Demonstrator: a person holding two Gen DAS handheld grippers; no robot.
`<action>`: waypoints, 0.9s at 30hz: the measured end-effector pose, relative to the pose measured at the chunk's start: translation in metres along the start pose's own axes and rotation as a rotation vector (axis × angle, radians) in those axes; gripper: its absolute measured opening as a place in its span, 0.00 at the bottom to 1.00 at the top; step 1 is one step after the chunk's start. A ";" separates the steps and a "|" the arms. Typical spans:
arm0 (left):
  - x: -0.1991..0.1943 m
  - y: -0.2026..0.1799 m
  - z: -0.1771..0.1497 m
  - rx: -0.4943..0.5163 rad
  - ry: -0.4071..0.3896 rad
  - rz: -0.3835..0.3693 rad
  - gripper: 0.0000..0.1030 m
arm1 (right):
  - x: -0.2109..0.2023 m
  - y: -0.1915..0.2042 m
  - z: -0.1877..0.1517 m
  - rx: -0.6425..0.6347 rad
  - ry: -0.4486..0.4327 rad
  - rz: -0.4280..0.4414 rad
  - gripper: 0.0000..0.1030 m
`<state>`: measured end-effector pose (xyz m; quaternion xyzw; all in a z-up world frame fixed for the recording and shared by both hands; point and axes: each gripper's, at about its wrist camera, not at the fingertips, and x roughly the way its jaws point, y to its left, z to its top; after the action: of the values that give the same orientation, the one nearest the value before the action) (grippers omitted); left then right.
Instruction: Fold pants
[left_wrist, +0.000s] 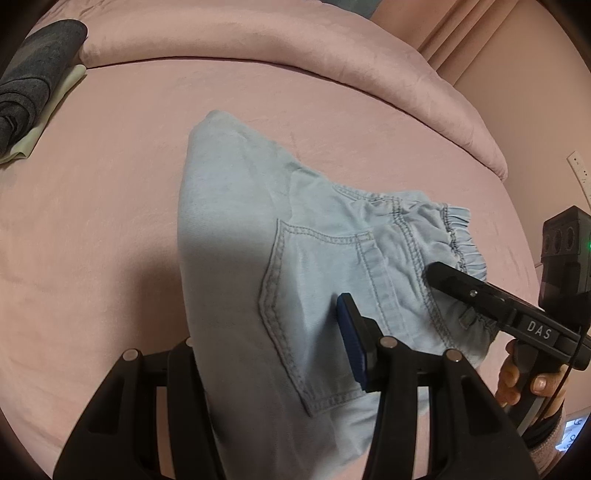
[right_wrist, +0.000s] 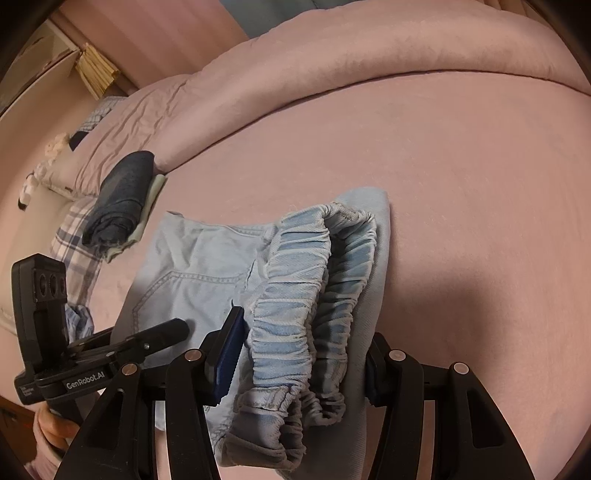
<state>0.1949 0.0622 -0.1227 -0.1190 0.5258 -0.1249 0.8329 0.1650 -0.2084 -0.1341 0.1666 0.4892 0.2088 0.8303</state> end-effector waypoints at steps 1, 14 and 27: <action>0.000 0.001 0.000 -0.002 0.002 0.001 0.47 | 0.000 -0.001 0.000 0.000 0.001 -0.001 0.54; 0.003 0.005 -0.002 -0.006 0.016 0.026 0.48 | 0.003 -0.007 -0.002 0.010 0.009 -0.013 0.54; 0.006 0.002 -0.001 0.013 0.026 0.071 0.52 | 0.005 -0.004 -0.002 -0.004 0.014 -0.049 0.54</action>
<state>0.1970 0.0622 -0.1284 -0.0932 0.5396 -0.1002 0.8307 0.1662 -0.2088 -0.1405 0.1513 0.4988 0.1904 0.8319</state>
